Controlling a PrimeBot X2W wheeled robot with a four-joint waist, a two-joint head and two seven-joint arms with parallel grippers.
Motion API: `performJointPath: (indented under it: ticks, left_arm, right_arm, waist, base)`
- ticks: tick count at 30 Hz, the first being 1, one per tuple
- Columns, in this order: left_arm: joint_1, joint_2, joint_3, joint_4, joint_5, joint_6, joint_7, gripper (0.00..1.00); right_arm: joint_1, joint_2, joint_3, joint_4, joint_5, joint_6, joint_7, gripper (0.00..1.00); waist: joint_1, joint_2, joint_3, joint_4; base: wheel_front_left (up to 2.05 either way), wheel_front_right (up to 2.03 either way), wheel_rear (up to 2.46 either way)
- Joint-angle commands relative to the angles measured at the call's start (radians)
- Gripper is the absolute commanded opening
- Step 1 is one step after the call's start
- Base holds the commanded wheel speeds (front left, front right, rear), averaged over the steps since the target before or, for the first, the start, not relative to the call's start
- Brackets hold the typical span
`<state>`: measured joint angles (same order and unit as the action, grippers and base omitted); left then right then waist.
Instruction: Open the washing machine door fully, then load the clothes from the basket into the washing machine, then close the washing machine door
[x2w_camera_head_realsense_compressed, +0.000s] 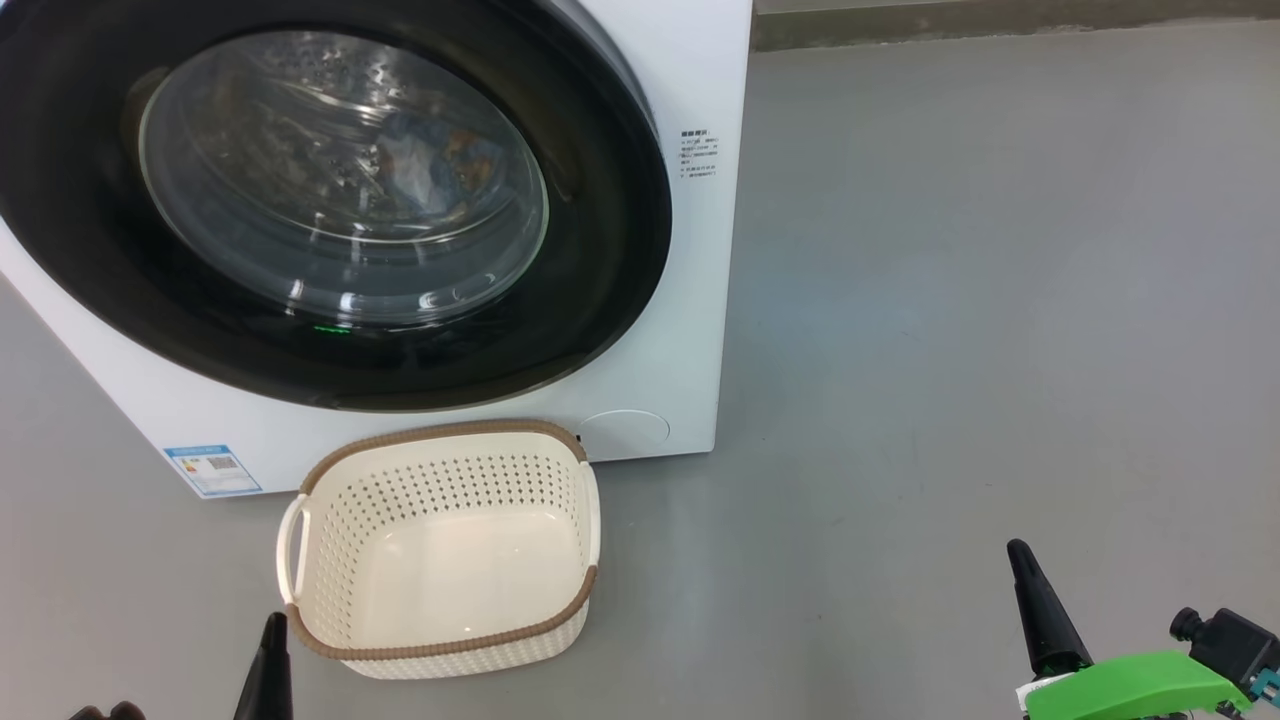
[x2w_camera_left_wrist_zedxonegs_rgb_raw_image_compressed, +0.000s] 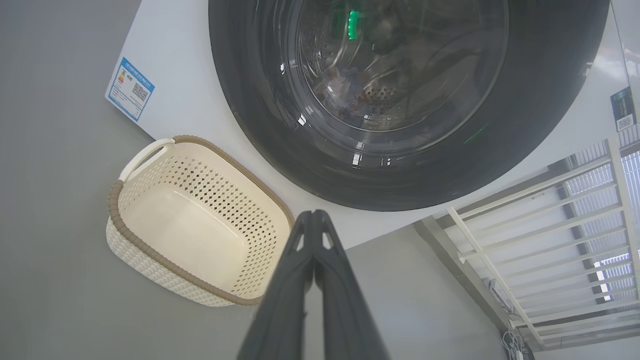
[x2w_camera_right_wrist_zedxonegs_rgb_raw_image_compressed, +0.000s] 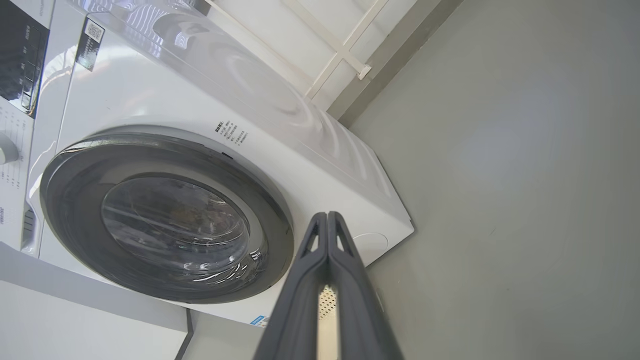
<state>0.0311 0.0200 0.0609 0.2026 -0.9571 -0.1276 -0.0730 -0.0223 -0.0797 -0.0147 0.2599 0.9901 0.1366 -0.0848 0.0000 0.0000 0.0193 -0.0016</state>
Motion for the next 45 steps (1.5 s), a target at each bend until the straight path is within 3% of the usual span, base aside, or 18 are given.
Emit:
performJointPath:
  ticks: [1,45]
  left_arm:
    - [-0.045,0.022,0.019,-0.014,-0.032,-0.002,0.007,0.00]
    - [-0.114,0.034,0.036,0.028,-0.500,-0.003,0.134,0.00]
  right_arm:
    - [-0.042,-0.003,0.003,-0.022,0.034,-0.003,0.009,0.00]
    - [-0.073,0.009,-0.057,-0.018,0.483,-0.005,0.137,0.00]
  waist:
    - [0.0000,0.0000,0.000,0.000]
    - [0.0000,0.0000,-0.012,0.001]
  base:
    - [0.00,0.00,0.00]
    - [0.00,0.00,0.00]
